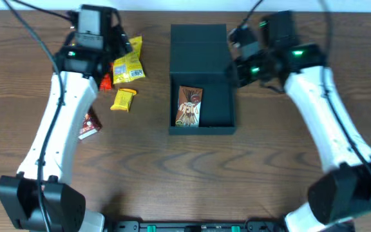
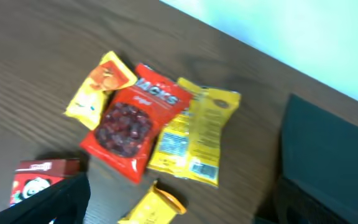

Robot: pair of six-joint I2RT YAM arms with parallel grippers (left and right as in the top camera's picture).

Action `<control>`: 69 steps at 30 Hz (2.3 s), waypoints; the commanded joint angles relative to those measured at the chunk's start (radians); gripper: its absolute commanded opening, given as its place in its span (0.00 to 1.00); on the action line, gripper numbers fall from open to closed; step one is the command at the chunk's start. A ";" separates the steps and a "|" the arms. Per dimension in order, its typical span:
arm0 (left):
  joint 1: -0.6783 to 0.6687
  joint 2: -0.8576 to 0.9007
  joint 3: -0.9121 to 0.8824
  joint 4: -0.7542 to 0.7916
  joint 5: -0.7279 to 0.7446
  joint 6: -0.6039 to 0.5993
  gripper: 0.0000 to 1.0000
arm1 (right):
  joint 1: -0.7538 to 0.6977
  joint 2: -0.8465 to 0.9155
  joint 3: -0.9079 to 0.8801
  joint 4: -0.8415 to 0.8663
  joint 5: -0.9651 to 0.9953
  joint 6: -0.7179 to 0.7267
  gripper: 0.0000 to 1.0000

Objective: Pack container

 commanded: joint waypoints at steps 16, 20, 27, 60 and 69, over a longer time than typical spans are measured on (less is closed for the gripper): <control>0.069 0.003 0.008 -0.010 0.049 0.127 0.95 | 0.164 0.352 -0.018 0.061 0.172 0.381 0.02; 0.069 0.003 0.008 -0.010 0.049 0.127 0.95 | 0.168 0.372 -0.018 0.060 0.211 0.404 0.02; 0.069 0.003 0.008 -0.010 0.049 0.127 0.95 | 0.187 0.376 -0.018 0.061 0.265 0.410 0.02; 0.067 0.144 0.006 0.048 0.080 0.190 0.95 | 0.192 0.386 0.289 -0.151 0.245 0.327 0.02; 0.066 0.419 0.006 0.255 0.233 0.232 0.95 | 0.127 0.370 0.694 -0.406 0.309 0.229 0.56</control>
